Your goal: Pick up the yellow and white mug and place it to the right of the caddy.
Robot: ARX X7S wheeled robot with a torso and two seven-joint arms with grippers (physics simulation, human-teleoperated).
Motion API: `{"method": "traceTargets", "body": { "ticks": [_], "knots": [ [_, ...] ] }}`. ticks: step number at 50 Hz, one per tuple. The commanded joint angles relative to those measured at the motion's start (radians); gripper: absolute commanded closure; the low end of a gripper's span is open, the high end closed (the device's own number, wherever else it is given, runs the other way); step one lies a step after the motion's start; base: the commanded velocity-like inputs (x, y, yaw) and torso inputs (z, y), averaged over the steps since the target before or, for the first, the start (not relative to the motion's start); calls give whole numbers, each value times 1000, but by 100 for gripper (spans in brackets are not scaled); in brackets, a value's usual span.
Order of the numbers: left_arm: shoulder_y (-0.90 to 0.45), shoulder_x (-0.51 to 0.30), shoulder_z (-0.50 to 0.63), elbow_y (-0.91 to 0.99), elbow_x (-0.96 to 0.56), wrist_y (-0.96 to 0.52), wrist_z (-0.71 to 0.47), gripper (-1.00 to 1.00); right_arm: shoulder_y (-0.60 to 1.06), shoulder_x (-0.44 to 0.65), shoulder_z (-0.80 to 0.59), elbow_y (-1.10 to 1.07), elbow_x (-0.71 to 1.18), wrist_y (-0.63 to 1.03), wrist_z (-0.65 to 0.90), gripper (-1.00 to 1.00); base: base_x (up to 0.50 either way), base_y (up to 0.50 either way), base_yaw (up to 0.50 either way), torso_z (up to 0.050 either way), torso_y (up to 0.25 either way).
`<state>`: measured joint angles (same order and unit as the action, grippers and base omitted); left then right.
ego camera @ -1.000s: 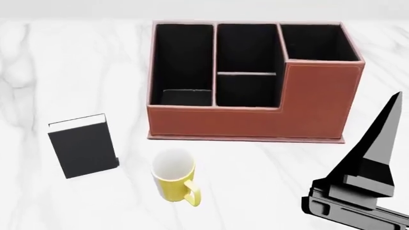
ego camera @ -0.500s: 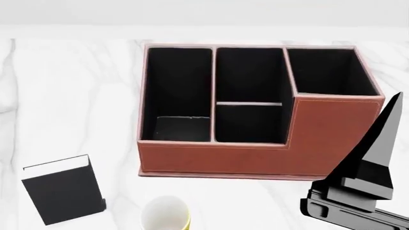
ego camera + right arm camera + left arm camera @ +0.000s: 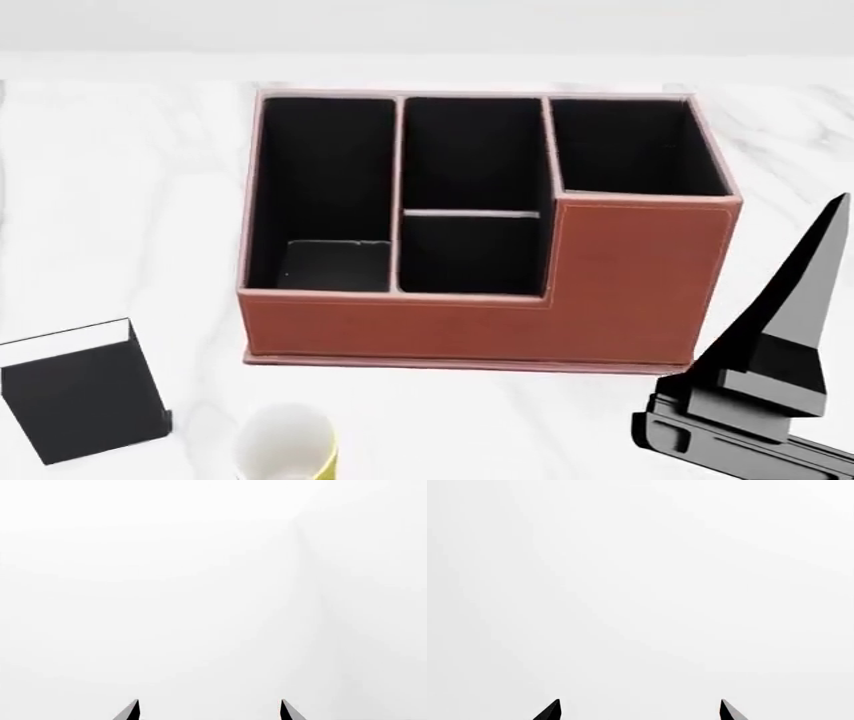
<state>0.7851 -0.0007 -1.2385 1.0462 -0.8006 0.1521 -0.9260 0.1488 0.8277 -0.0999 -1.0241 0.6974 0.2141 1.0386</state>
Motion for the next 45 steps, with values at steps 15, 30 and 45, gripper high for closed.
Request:
{"method": "traceTargets", "body": {
  "ticks": [15, 30, 45],
  "knots": [
    [0, 1, 28, 1, 23, 7, -2, -100, -3, 22, -19, 12, -4, -36, 12, -100, -29, -379, 0, 0, 0],
    [0, 1, 41, 0, 33, 11, 0, -100, 1, 36, -34, 10, -23, -41, 20, -100, 248, 0, 0, 0, 0],
    [0, 1, 44, 0, 34, 11, 2, -100, 4, 47, -44, 10, -18, -52, 27, -100, 456, 0, 0, 0, 1]
  ]
}}
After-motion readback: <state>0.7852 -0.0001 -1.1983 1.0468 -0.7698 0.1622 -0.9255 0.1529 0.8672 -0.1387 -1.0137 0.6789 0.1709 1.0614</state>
